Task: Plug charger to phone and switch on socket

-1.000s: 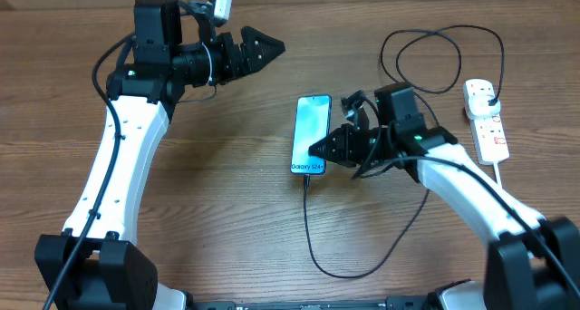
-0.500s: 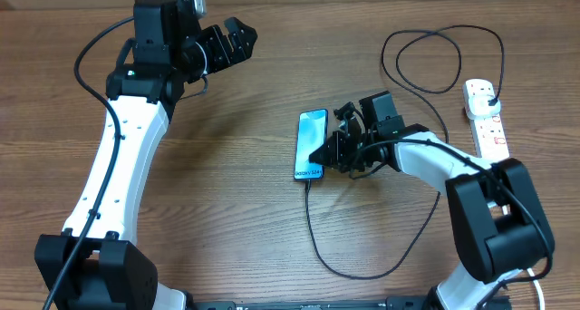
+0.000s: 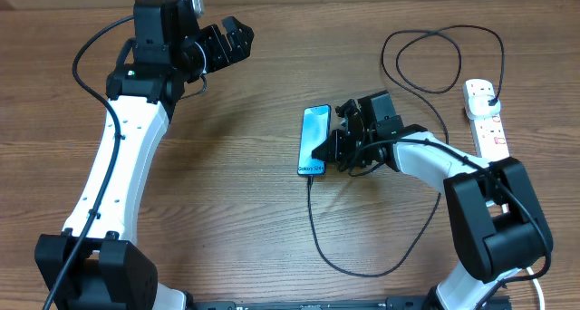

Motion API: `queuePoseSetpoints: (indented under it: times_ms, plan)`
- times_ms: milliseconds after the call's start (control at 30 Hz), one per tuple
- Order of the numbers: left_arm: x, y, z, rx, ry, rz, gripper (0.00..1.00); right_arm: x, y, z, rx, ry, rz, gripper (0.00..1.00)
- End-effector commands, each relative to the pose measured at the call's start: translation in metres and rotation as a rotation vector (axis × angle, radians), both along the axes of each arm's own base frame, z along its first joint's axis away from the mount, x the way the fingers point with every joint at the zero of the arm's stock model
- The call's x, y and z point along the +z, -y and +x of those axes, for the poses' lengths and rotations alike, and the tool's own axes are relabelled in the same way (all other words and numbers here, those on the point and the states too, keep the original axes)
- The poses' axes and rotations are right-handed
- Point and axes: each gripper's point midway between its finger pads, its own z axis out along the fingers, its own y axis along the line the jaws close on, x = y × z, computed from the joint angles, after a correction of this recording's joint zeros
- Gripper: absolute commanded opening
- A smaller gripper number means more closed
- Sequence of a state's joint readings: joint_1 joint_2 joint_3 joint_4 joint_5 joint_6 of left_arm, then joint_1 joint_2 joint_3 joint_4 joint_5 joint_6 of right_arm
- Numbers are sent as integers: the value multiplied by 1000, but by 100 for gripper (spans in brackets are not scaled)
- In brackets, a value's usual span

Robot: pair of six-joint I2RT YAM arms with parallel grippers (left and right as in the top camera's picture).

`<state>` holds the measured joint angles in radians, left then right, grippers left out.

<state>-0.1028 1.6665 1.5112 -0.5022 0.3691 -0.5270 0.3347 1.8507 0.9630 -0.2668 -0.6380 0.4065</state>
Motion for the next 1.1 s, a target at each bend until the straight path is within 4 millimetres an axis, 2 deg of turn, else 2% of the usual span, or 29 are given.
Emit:
queuePoseSetpoints:
  times_ms: [0, 300, 600, 800, 900, 1067]
  plan:
    - [9, -1, 0, 7, 24, 9, 100, -5, -6, -1, 26, 36, -44, 4]
    - [9, -1, 0, 7, 24, 9, 99, -14, -13, -2, 31, 82, -135, 4]
    - [9, -1, 0, 7, 24, 9, 99, -14, -13, -1, 31, 85, -134, 14]
    - [9, -1, 0, 7, 24, 9, 100, -13, -13, 0, 30, 91, -132, 17]
    - [9, -1, 0, 7, 24, 9, 99, -14, -13, 0, 30, 91, -132, 29]
    - [9, -1, 0, 7, 24, 9, 100, -15, -10, 3, 15, 97, -154, 33]
